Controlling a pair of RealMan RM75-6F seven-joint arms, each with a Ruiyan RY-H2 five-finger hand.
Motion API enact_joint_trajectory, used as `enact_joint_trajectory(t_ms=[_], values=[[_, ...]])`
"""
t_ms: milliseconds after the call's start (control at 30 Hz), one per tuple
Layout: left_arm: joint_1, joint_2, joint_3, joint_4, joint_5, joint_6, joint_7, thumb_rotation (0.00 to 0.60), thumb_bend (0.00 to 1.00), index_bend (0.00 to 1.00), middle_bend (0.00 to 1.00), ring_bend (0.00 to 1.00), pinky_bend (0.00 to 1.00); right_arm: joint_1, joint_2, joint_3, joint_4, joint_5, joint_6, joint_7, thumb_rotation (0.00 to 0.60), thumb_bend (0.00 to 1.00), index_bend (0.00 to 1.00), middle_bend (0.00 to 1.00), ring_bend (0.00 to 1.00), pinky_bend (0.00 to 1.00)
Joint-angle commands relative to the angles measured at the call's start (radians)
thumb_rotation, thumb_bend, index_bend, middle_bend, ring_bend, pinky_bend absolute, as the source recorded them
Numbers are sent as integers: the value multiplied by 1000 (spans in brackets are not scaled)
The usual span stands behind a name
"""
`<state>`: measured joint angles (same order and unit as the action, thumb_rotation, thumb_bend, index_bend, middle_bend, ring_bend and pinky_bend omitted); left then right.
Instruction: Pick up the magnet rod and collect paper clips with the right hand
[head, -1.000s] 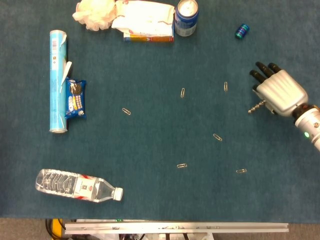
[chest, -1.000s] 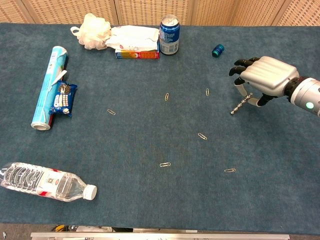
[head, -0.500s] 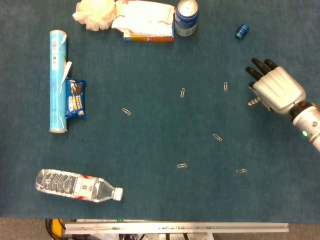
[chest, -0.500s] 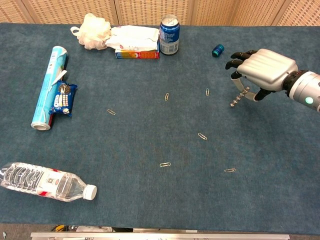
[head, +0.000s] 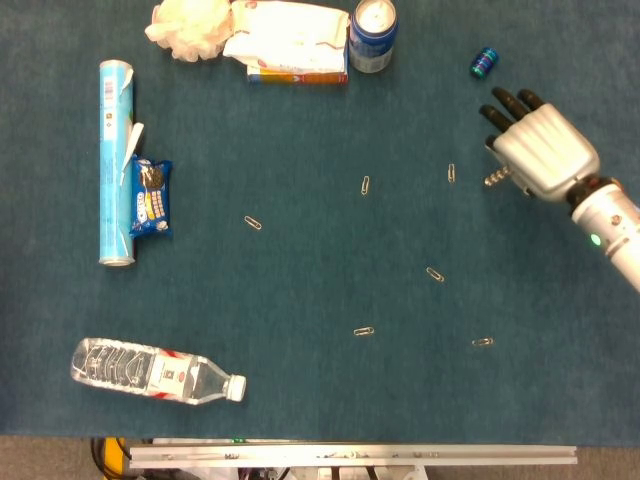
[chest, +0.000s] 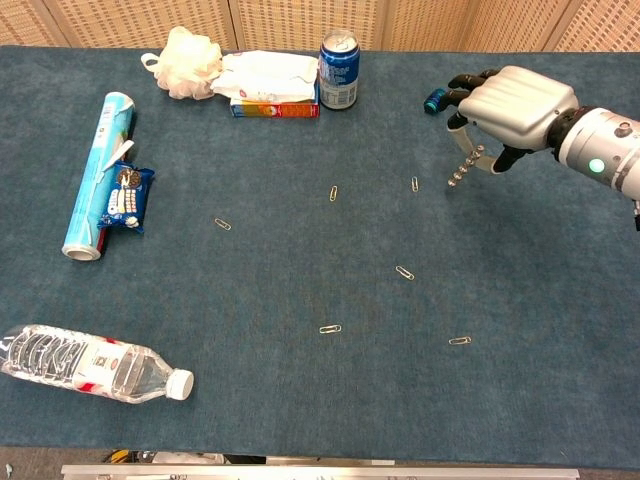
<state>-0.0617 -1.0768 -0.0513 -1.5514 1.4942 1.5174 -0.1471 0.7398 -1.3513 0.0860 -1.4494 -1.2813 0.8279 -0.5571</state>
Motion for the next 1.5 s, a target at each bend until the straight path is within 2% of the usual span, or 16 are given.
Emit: enact_joint_trajectory(t_ms=[33,433,933,1233,1500], values=[[0,1,-4,1,-10,-5,-4,600,301,484,444,421,657,21,-14,11,17,20,-16,-23,600,270,572,188,75,190],[3,5,-6,4,-15,-4,-21,600,301,485,444,421,657,80,-70,21,86,82,-69,-31,600,271,572,188,75,190],[10,10,-6,5,-16,2,-33,600,302,484,444,421,657,118,-124,7,144,87,-92,-1,600,271,572,188,75,190],[10,10,-10,6,-24,-1,-33,600,301,485,444,421,657,120,-118,-7,126,70,-75,11,600,271,572,188,75,190],[8,9,-16,7,-36,-8,-28,600,301,485,444,421,657,99,-60,-33,17,8,-21,15,600,271,572,189,75,190]])
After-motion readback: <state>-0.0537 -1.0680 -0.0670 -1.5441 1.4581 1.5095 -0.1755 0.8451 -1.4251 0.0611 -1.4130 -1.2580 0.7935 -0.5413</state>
